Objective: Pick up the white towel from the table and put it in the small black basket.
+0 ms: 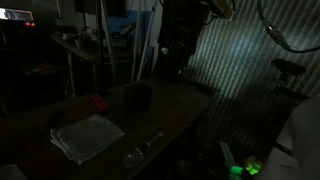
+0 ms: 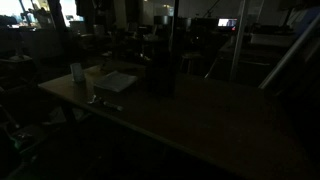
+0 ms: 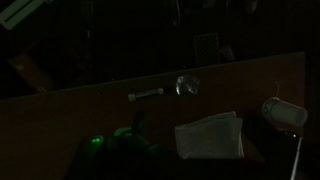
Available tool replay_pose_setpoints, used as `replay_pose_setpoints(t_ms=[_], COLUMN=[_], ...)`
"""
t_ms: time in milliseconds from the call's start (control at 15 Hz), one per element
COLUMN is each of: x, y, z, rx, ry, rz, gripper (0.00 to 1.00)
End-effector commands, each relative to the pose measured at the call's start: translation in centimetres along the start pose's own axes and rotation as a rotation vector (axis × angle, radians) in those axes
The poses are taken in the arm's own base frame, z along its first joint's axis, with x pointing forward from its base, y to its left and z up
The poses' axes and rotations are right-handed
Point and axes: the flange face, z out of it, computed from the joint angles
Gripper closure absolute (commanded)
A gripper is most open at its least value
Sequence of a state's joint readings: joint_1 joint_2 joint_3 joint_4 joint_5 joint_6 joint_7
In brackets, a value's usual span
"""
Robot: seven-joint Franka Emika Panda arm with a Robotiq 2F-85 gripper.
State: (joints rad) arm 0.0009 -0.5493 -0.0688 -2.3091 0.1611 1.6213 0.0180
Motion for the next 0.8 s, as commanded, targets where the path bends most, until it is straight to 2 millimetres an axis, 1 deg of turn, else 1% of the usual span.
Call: replay_pose_setpoints(t_ms=[0,200,533,733], x=[0.0,-0.2,-0.2,1.9], y=[0.0,-0.1,-0.1,-4.0], z=[-0.3,-0.9,-0.9,-0.4], rx=[0.000,0.001,0.001,-0.002], ry=[0.004,0.019,0.020,0.038], rz=[-0.001,-0.004,-0.004,-0.096], gripper=[0.00,0.00,0.00,0.00])
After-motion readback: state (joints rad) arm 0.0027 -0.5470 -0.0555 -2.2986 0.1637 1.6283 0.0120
